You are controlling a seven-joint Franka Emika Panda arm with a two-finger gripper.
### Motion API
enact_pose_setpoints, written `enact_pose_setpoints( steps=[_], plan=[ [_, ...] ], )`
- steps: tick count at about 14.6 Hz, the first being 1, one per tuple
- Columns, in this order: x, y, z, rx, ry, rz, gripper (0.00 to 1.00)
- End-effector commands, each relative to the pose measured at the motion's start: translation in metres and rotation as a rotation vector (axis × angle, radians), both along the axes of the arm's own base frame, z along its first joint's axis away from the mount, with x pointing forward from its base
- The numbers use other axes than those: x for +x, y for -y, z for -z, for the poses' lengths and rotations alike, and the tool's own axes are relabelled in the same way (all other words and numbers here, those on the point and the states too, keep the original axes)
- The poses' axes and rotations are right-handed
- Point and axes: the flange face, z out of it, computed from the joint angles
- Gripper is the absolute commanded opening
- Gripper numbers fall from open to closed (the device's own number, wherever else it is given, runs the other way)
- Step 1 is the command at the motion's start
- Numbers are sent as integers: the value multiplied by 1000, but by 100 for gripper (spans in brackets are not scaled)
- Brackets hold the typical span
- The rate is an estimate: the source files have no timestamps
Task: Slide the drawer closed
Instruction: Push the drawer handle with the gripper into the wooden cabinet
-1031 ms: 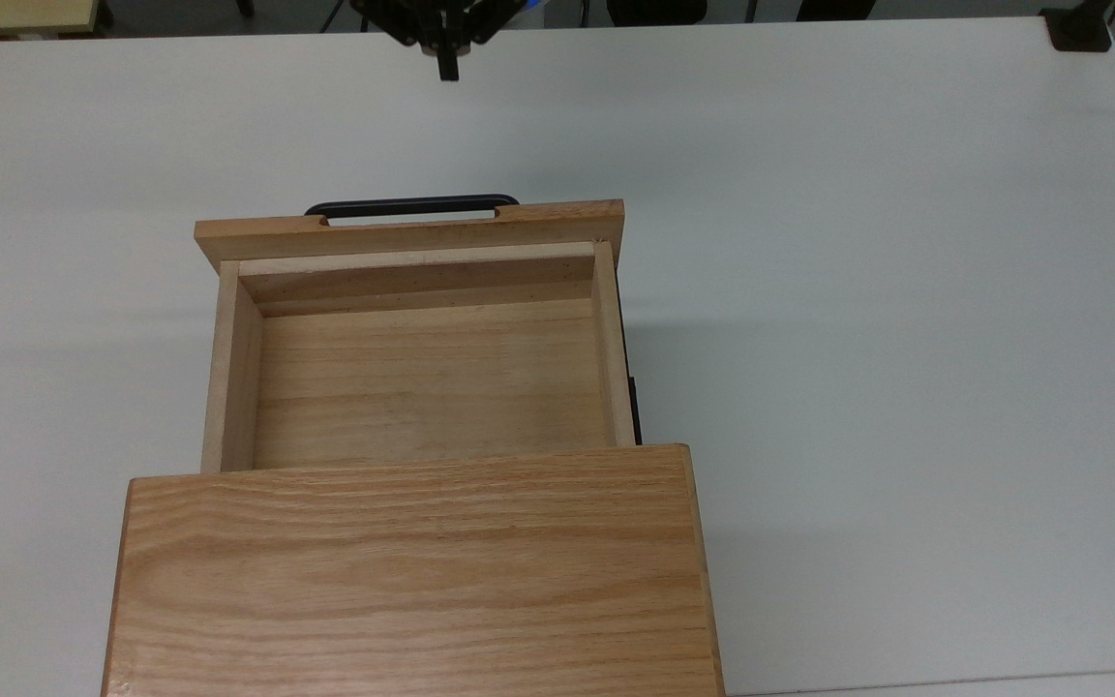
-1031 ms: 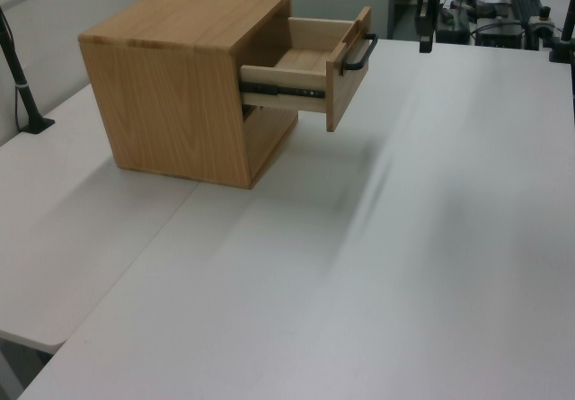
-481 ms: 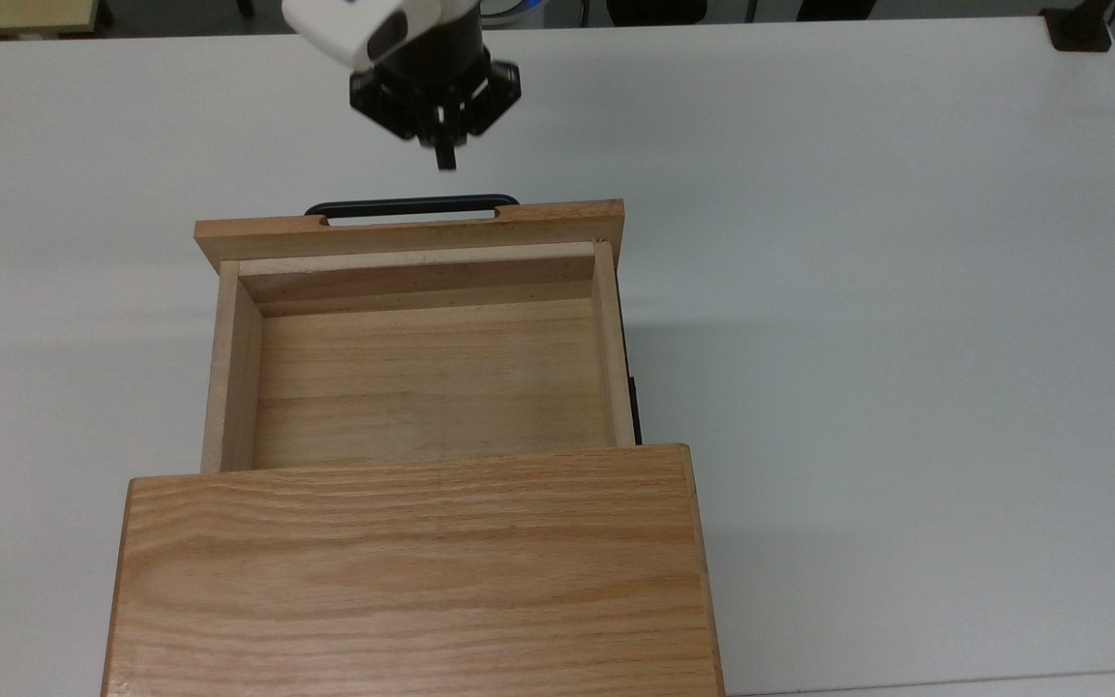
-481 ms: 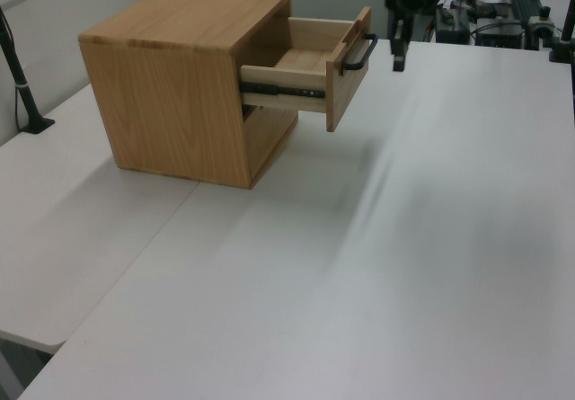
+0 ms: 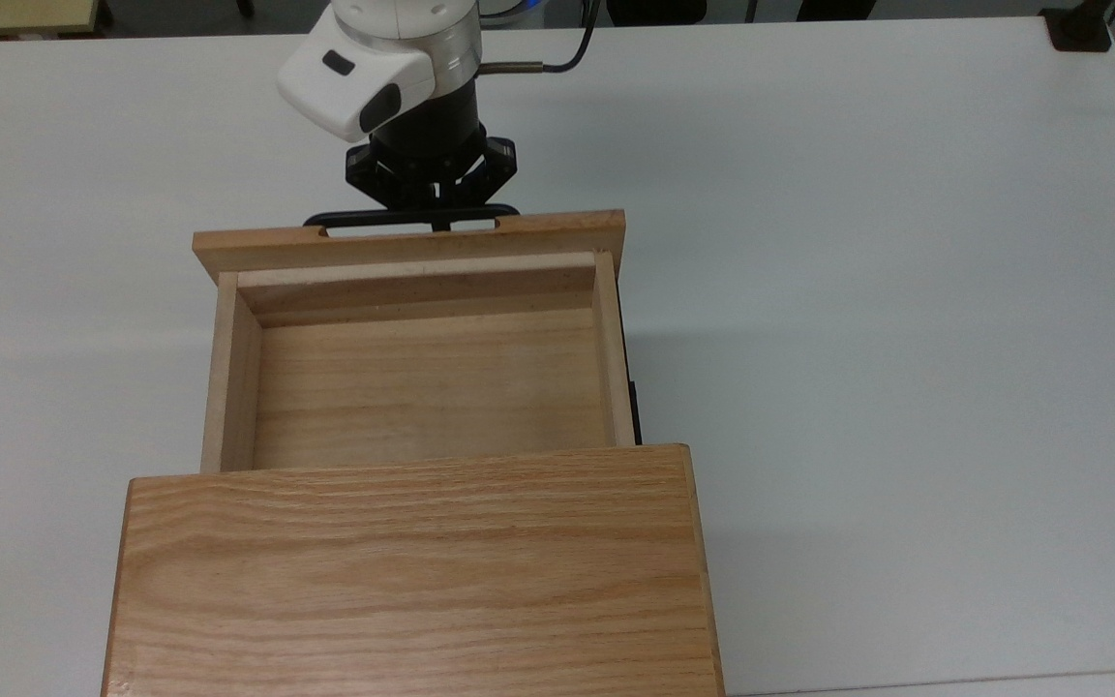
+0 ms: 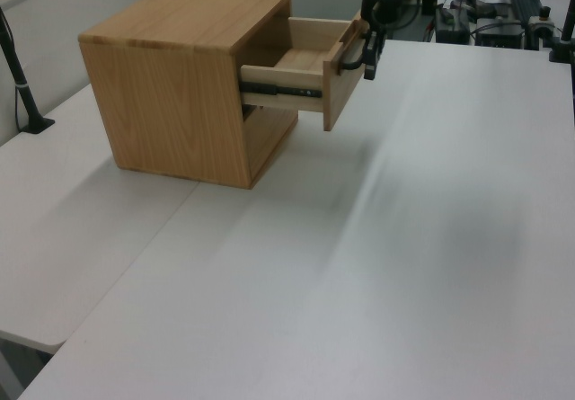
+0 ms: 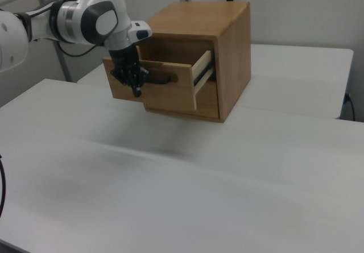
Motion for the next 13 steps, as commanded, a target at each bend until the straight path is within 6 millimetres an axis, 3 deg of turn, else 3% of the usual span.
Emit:
enact_pose_setpoints(
  steps=[1, 7, 13],
  plan=[
    [24, 1, -3, 22, 56, -3, 0],
    [49, -3, -1, 61, 232, 32, 0],
    [88, -12, 24, 118, 517, 86, 0]
  ],
)
